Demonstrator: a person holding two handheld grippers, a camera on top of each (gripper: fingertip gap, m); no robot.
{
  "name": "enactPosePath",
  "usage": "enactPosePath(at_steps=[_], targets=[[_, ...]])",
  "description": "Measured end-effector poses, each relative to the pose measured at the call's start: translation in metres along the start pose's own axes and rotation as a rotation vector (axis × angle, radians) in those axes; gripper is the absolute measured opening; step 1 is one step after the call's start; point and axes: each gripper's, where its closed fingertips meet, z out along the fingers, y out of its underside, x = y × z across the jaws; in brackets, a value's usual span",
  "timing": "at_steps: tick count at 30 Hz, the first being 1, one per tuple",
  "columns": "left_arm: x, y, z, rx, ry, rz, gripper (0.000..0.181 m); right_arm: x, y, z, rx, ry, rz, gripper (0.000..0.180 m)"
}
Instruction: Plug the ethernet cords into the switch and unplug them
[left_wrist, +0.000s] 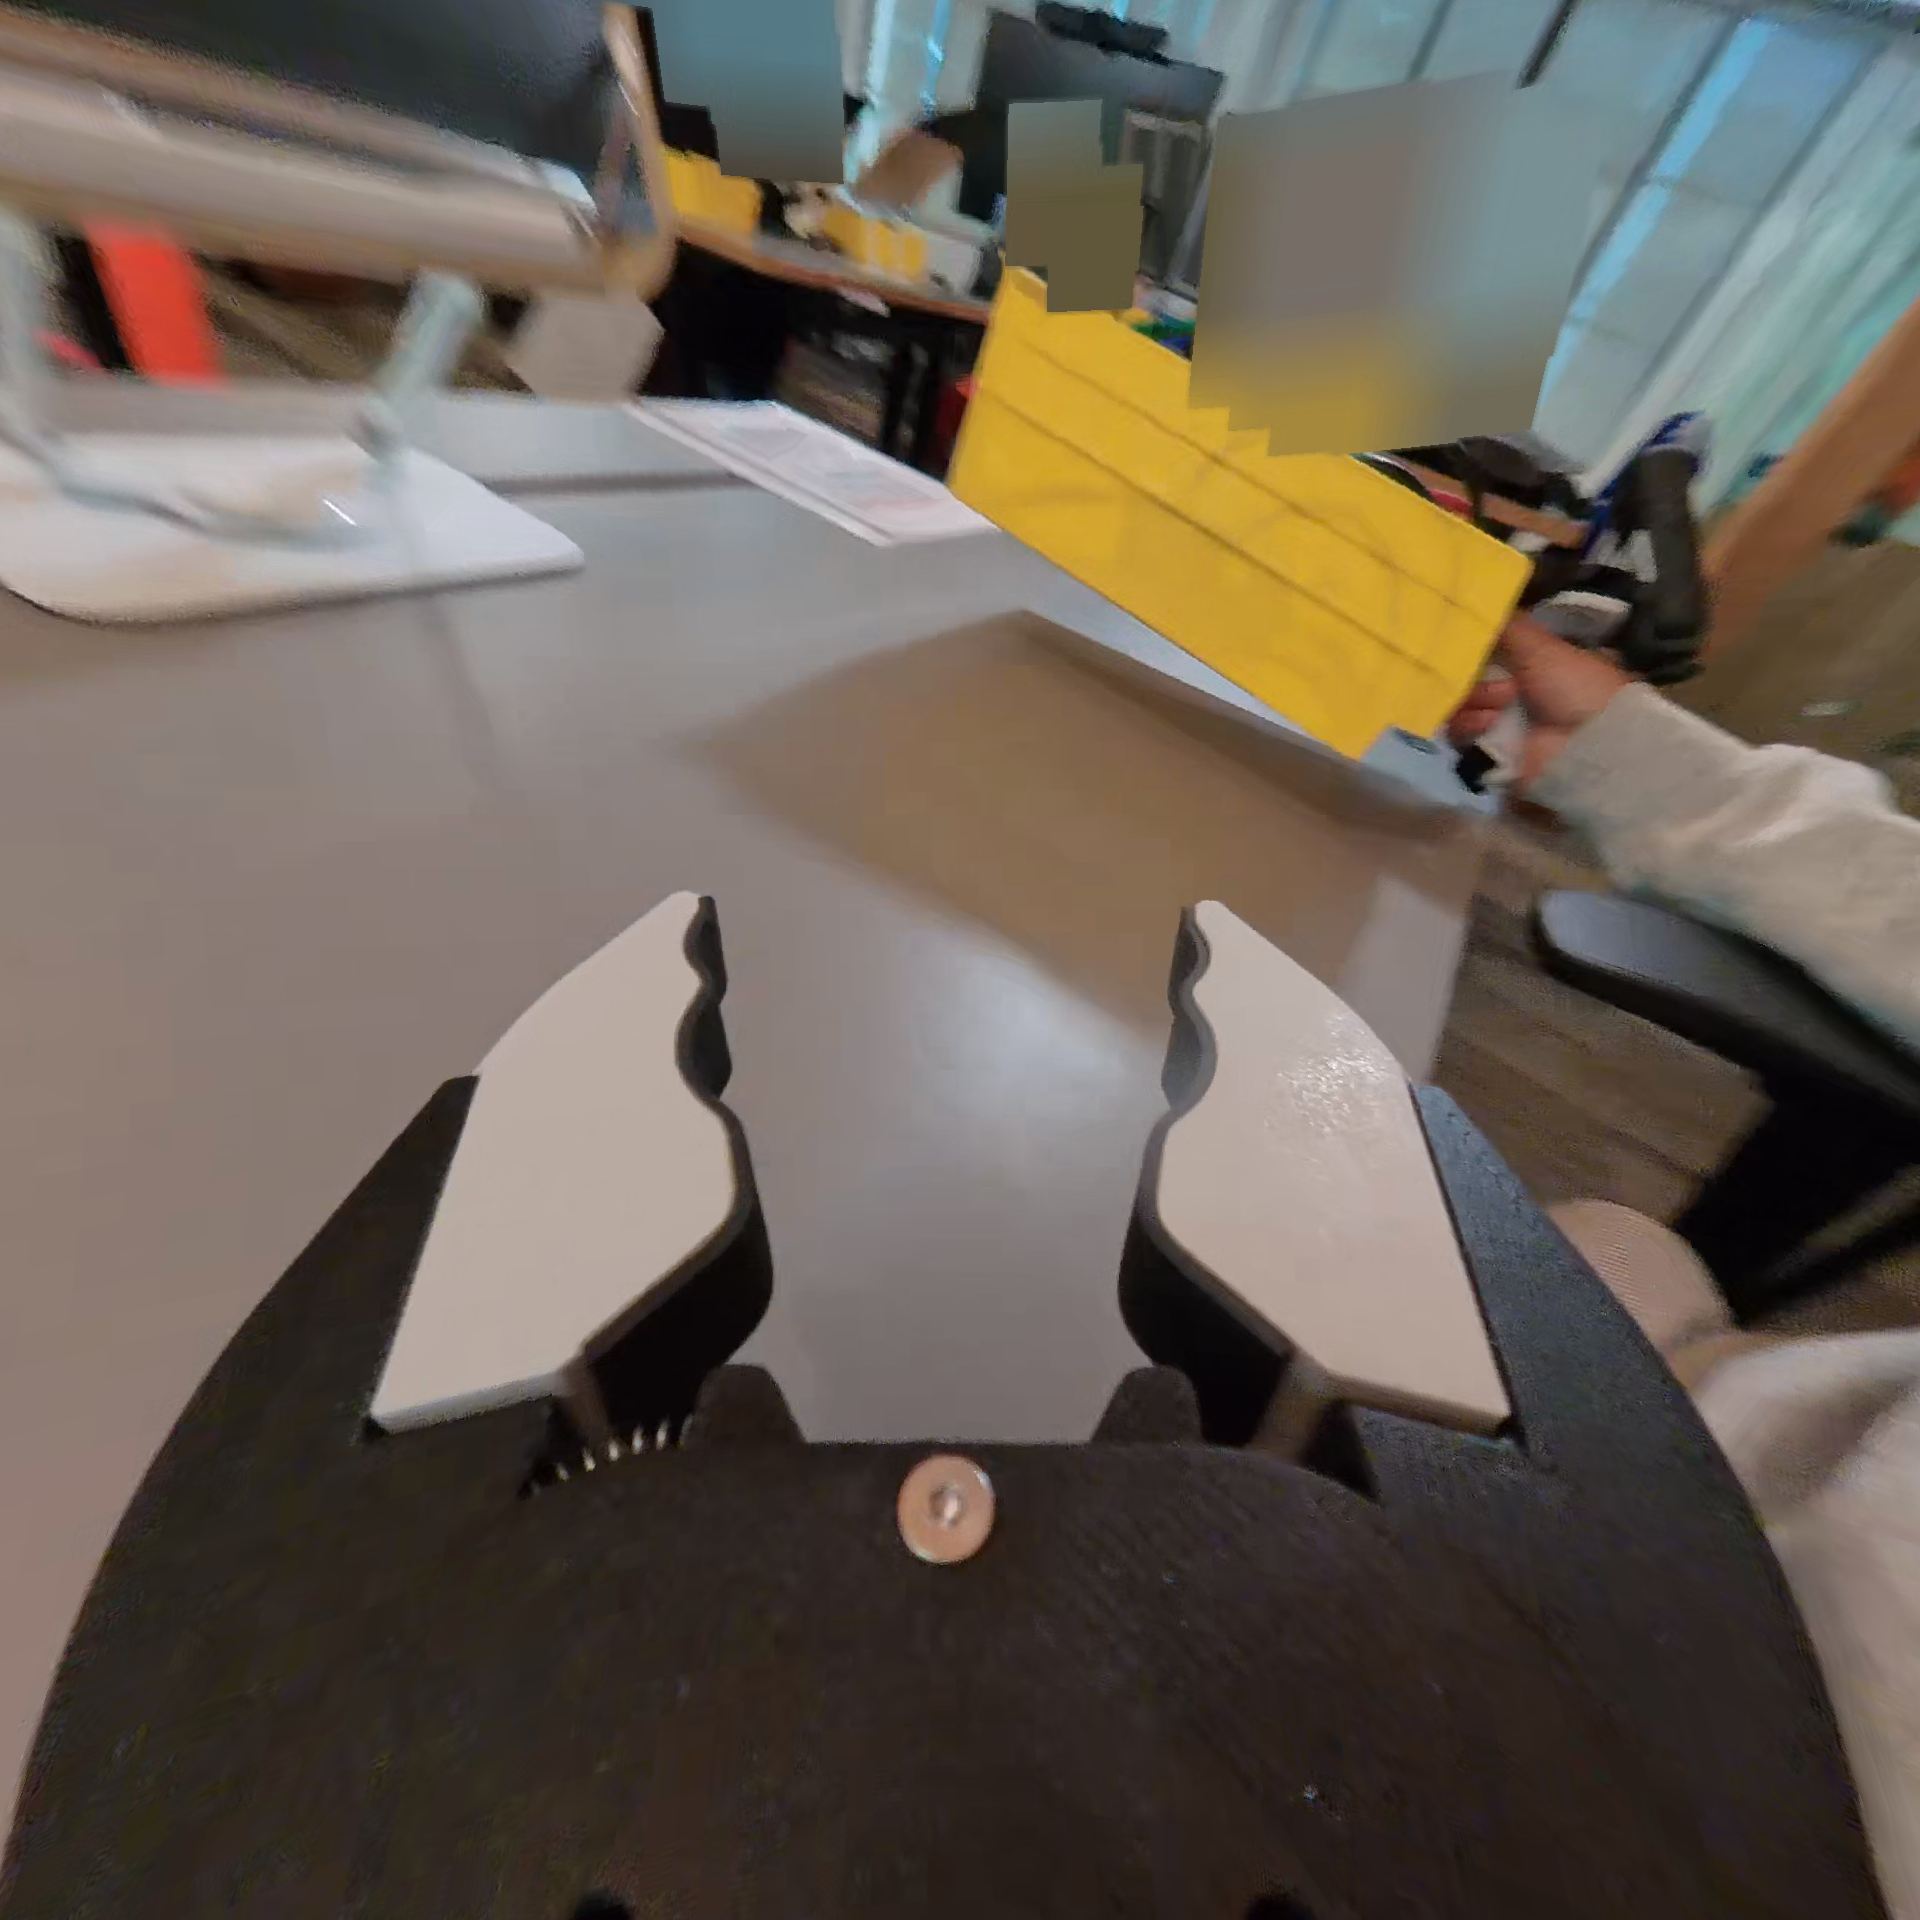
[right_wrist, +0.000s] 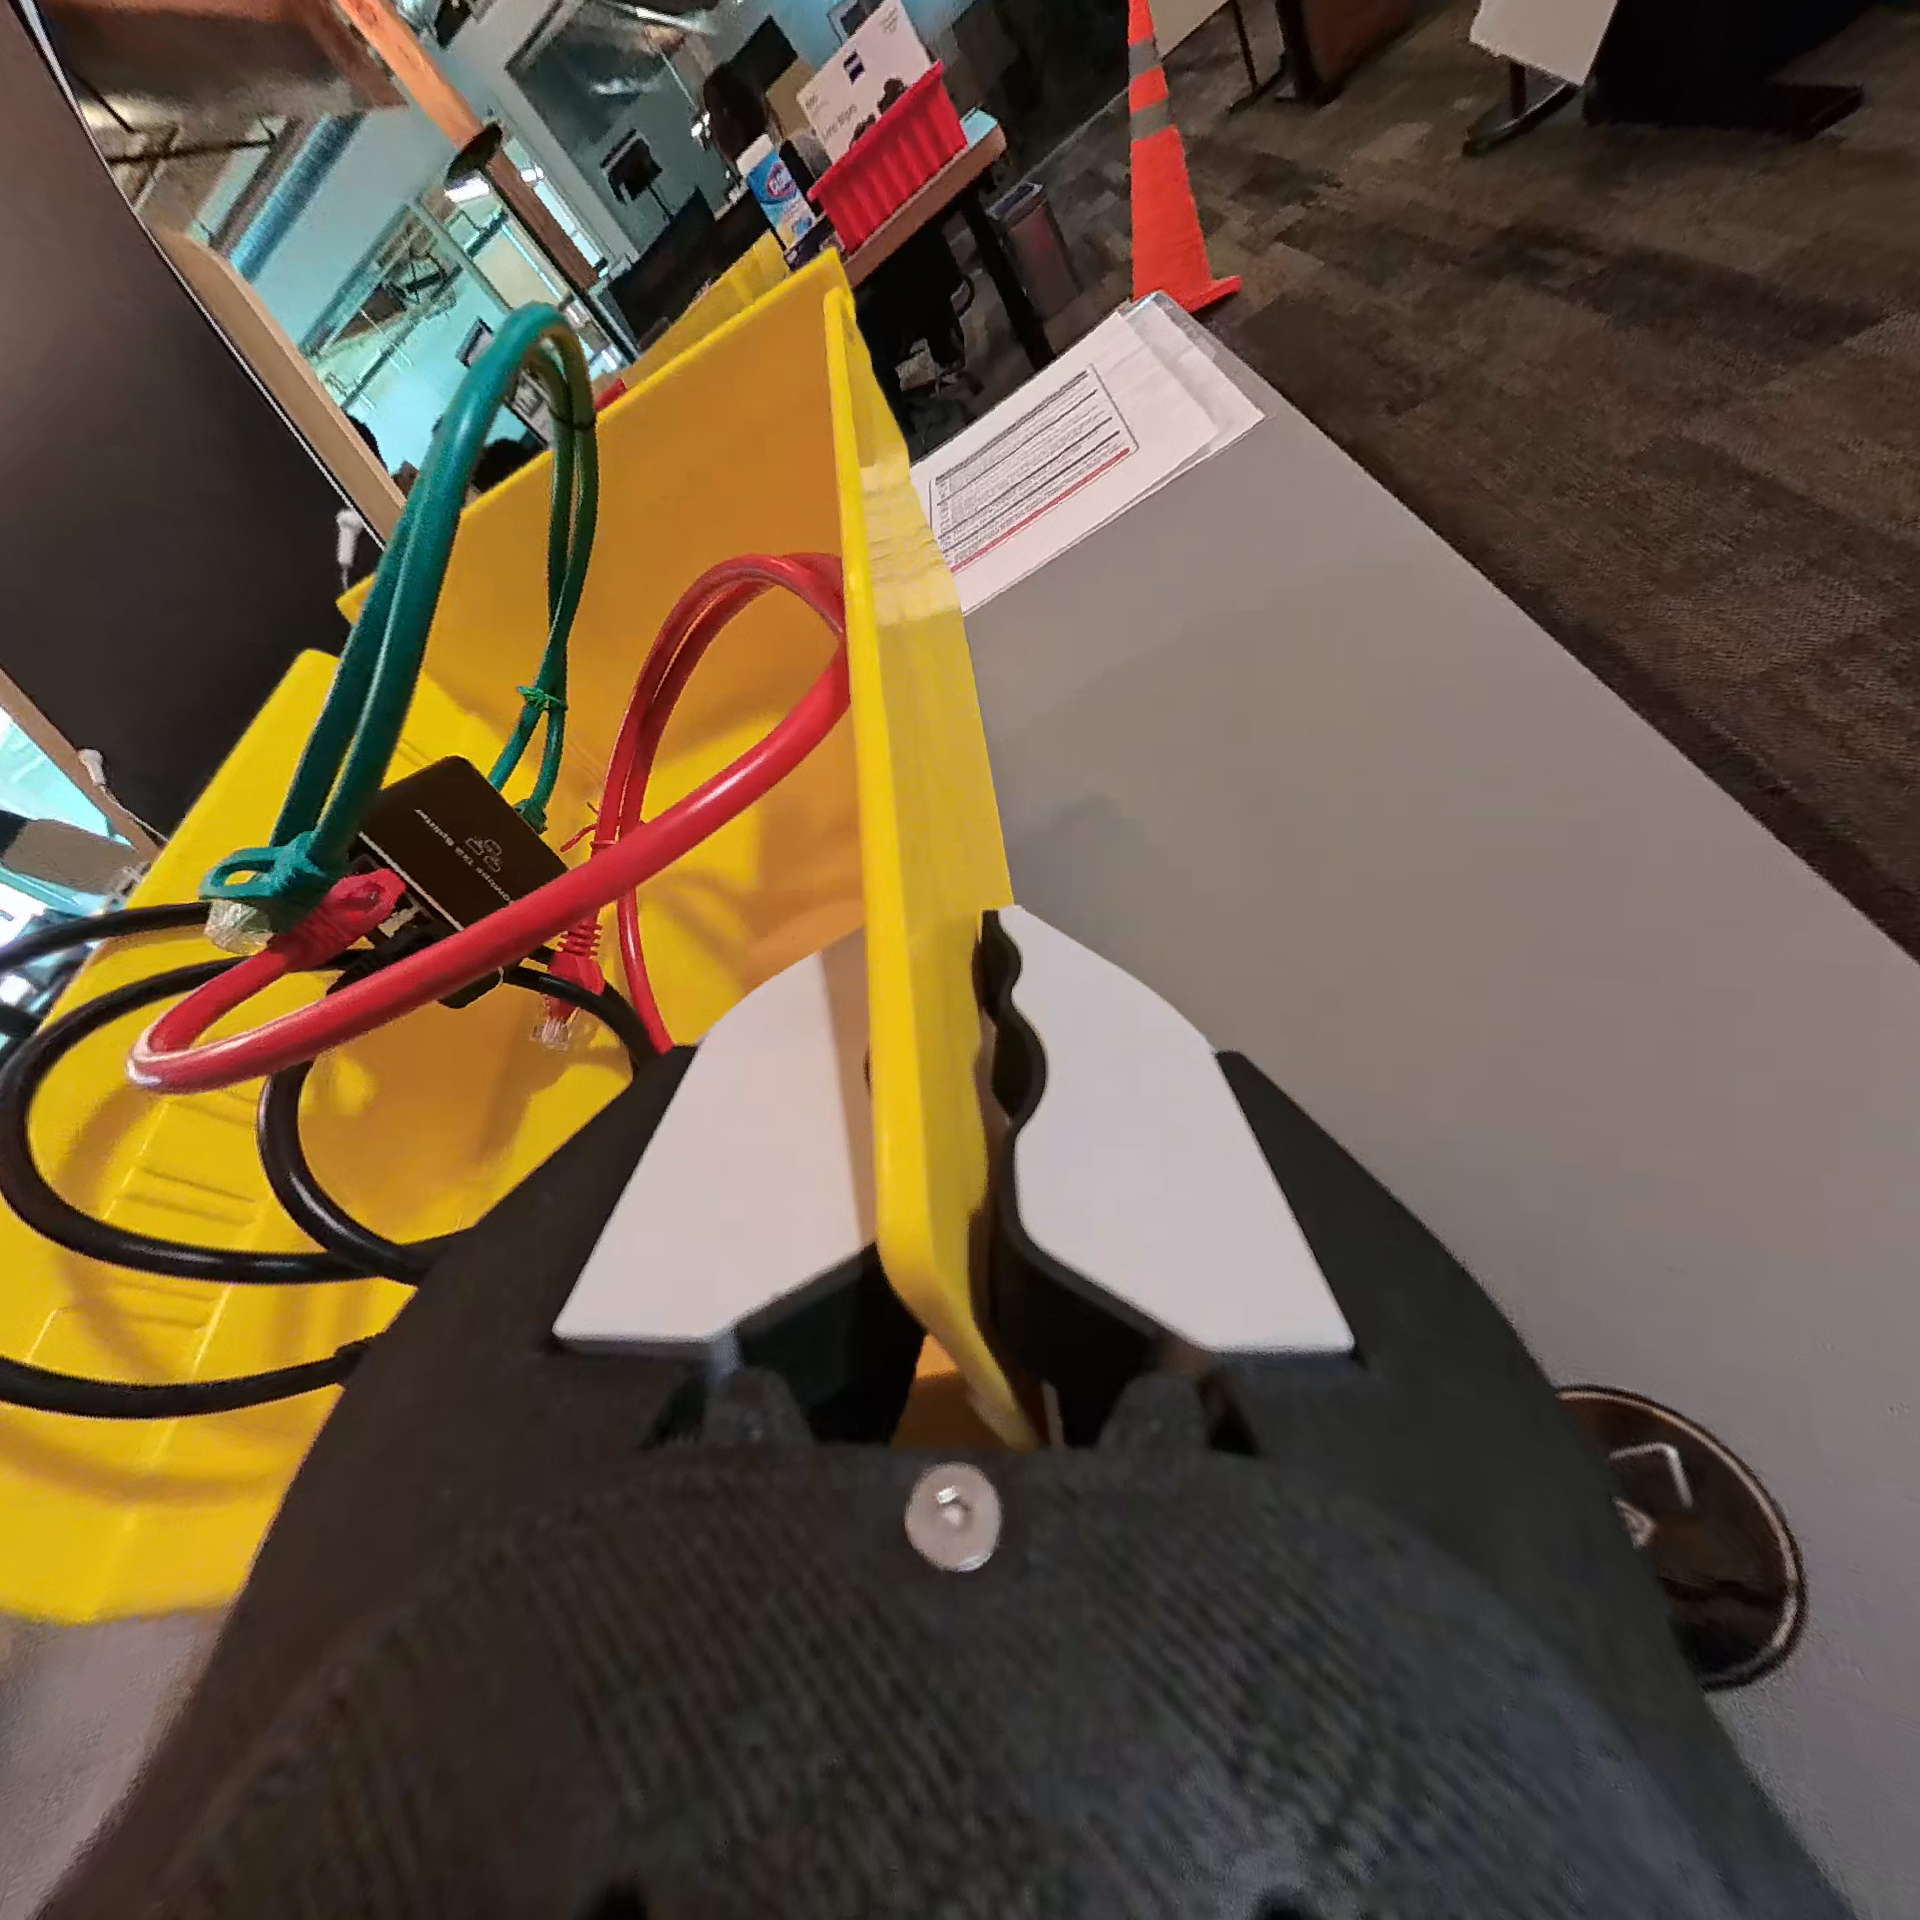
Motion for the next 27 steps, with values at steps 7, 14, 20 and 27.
enactPosePath(at_steps=[7, 14, 20, 27], targets=[[-0.037, -0.021, -0.05, 0.064, -0.307, 0.216, 0.112, -0.031, 0.002, 0.025, -0.027, -0.063, -0.02, 0.008], [-0.064, -0.049, -0.144, 0.22, -0.755, 0.344, 0.143, -0.102, 0.028, 0.078, -0.133, -0.208, -0.109, 0.008], [-0.084, -0.036, -0.219, 0.171, -1.002, 0.318, 0.138, -0.158, 0.063, 0.118, -0.239, -0.329, -0.146, 0.008], [-0.121, 0.03, -0.258, -0.002, -1.055, 0.136, 0.109, -0.206, 0.1, 0.144, -0.332, -0.411, -0.205, 0.009]])
